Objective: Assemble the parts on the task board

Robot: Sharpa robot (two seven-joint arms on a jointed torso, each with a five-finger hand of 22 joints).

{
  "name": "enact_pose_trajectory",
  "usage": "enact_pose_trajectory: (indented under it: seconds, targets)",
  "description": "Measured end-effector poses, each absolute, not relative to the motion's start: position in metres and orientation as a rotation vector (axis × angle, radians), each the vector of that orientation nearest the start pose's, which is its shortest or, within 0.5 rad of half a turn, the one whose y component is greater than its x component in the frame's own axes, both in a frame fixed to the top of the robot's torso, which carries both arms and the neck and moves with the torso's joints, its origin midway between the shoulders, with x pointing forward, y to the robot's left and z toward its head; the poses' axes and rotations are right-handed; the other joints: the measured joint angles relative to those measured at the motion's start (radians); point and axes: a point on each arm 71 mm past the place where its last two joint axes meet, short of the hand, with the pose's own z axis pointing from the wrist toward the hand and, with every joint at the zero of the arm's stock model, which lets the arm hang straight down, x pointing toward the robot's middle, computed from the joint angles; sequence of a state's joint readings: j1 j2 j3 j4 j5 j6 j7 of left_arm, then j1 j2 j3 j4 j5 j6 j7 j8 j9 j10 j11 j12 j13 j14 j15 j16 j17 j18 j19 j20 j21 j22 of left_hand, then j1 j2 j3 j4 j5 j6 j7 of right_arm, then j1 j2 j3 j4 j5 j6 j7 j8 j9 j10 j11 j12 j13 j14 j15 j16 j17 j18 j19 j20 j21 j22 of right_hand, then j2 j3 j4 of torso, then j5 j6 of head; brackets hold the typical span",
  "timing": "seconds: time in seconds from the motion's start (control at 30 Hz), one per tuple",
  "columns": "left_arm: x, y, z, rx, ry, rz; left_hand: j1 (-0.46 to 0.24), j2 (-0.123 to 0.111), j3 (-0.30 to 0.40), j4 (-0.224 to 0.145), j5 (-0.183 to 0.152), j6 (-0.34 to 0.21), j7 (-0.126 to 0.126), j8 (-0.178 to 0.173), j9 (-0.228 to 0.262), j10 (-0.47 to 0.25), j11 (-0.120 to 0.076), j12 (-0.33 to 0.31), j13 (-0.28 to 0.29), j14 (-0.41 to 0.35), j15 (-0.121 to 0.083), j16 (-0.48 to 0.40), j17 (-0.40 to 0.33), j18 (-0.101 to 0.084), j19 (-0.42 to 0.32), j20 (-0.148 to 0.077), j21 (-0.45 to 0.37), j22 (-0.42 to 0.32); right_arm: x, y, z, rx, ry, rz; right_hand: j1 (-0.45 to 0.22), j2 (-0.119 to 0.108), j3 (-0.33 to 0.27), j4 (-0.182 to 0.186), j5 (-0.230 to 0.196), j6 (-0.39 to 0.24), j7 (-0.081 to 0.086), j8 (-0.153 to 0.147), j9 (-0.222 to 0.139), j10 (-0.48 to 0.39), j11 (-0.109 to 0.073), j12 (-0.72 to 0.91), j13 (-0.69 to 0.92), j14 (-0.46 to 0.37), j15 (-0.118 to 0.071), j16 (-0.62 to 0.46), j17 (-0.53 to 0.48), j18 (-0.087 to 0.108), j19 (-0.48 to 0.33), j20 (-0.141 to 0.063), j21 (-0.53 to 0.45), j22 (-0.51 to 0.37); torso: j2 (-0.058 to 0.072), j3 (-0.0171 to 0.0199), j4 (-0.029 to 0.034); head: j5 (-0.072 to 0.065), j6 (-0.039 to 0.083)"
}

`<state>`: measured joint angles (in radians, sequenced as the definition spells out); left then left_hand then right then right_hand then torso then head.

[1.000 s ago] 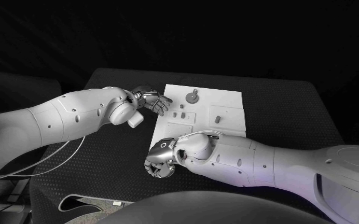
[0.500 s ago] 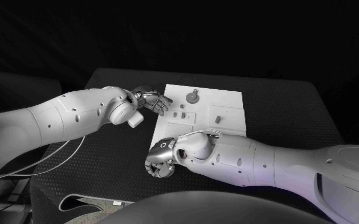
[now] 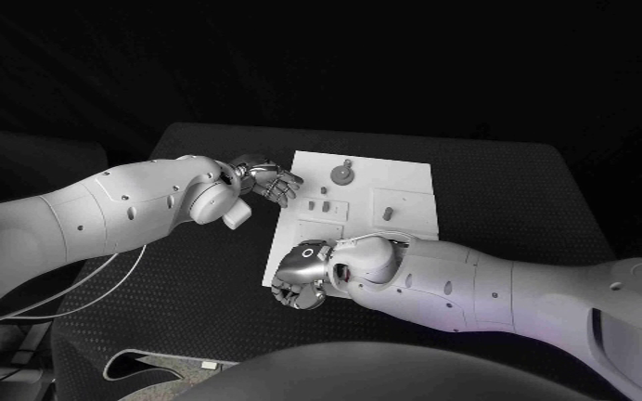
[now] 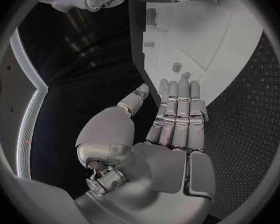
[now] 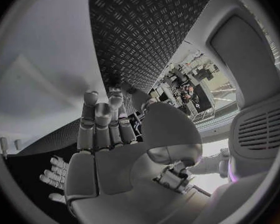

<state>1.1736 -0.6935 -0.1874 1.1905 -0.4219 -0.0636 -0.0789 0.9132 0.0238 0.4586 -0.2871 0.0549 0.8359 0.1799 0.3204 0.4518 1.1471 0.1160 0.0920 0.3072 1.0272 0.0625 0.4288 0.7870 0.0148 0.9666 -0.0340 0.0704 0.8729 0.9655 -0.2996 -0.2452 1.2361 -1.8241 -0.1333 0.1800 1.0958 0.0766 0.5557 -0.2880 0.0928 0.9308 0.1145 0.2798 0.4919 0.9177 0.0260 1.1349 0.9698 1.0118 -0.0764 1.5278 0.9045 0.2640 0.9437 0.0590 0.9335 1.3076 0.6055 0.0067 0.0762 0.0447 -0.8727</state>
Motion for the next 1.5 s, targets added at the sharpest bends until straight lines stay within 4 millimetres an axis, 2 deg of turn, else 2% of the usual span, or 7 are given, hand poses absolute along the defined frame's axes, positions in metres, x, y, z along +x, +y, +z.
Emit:
enact_pose_trajectory:
  seconds: [0.3,0.47,0.6,0.83,1.13,1.23,1.5]
  targets:
    - [0.505,0.238,-0.289,-0.898,2.132,-0.941,-0.001,-0.001,0.000,0.000,0.000,0.000,0.000,0.000,0.000,0.000,0.000,0.000,0.001,0.000,0.000,0.000,0.001,0.000,0.000,0.000,0.000,0.000,0.381,-0.006,-0.333,-0.891,1.768,1.036,-0.011,-0.011,0.029,0.004,0.000,0.006,-0.003,0.000,-0.003,0.005,-0.005,0.000,-0.005,0.005,-0.002,0.000,-0.005,0.000,0.003,-0.004,0.000,0.000,0.000,0.0008,-0.0007,-0.009,0.000]
    - [0.504,0.244,-0.289,-0.919,2.125,-0.938,-0.017,-0.017,-0.005,0.005,0.000,0.000,0.000,0.000,-0.002,0.000,0.000,0.000,0.002,0.000,0.000,-0.004,0.002,0.000,0.000,0.000,0.000,0.000,0.394,-0.024,-0.317,-0.792,1.750,1.030,-0.011,-0.011,0.033,0.003,0.000,0.007,-0.003,0.000,-0.006,0.005,-0.005,0.000,-0.006,0.005,-0.001,0.000,-0.005,0.000,0.003,-0.004,0.000,0.000,0.000,0.0009,-0.0008,-0.016,0.000]
    - [0.504,0.248,-0.289,-0.935,2.120,-0.939,-0.041,-0.041,-0.016,0.016,0.000,0.000,0.000,0.000,-0.001,0.000,0.000,0.000,0.003,0.000,0.000,-0.004,0.004,0.000,0.000,0.000,0.000,0.000,0.407,-0.039,-0.303,-0.715,1.732,1.009,-0.015,-0.015,0.034,0.004,0.000,0.008,-0.002,0.000,-0.006,0.005,-0.005,0.000,-0.006,0.007,0.000,0.000,-0.006,0.000,0.003,-0.004,0.000,0.000,0.000,0.0009,-0.0014,-0.026,0.000]
    - [0.502,0.246,-0.289,-0.945,2.128,-0.958,-0.098,-0.058,-0.050,0.019,0.000,-0.004,0.004,0.000,-0.003,0.000,0.000,0.000,0.004,0.000,0.000,-0.011,0.006,0.000,0.000,0.000,0.000,-0.001,0.431,-0.068,-0.290,-0.586,1.726,0.943,-0.015,-0.015,0.037,0.006,0.000,0.009,-0.003,-0.001,-0.006,0.004,-0.005,0.000,-0.007,0.007,0.000,0.000,-0.007,0.000,0.003,-0.004,0.000,0.000,-0.001,0.0014,-0.0024,-0.043,0.000]
    - [0.494,0.239,-0.292,-0.957,2.180,-1.028,-0.096,-0.048,-0.053,0.006,0.000,-0.010,-0.002,0.000,-0.004,0.000,0.000,0.000,0.005,0.000,0.000,-0.015,0.008,0.000,0.000,0.000,0.000,-0.004,0.448,-0.085,-0.285,-0.415,1.743,0.930,-0.016,-0.016,0.039,0.004,0.000,0.009,-0.003,0.004,-0.006,0.008,-0.001,-0.001,-0.007,0.007,0.000,0.000,-0.007,0.000,0.003,-0.003,0.000,0.000,-0.001,0.0014,-0.0009,-0.058,0.000]
    - [0.490,0.233,-0.293,-0.956,2.206,-1.079,-0.084,-0.037,-0.050,0.003,0.000,-0.016,-0.009,0.000,-0.006,-0.005,0.002,-0.004,0.005,-0.004,0.004,-0.020,0.009,0.000,-0.005,0.005,0.000,-0.005,0.452,-0.088,-0.284,-0.353,1.748,0.939,-0.016,-0.016,0.039,0.004,0.000,0.009,-0.003,0.004,-0.006,0.008,-0.001,-0.001,-0.007,0.007,0.000,0.000,-0.007,0.000,0.003,-0.004,0.000,0.000,-0.001,0.0014,-0.0008,-0.060,0.000]
    - [0.484,0.221,-0.293,-0.950,2.251,-1.164,-0.083,-0.035,-0.053,0.000,0.000,-0.016,-0.009,0.000,-0.006,-0.007,0.000,-0.005,0.005,-0.008,0.007,-0.022,0.010,0.000,-0.011,0.007,0.000,-0.007,0.460,-0.095,-0.283,-0.260,1.743,0.934,-0.020,-0.021,0.039,0.004,0.000,0.009,-0.003,0.004,-0.006,0.008,-0.001,-0.001,-0.007,0.007,0.000,0.000,-0.007,0.000,0.003,-0.003,0.000,0.000,0.000,0.0014,-0.0009,-0.063,0.000]
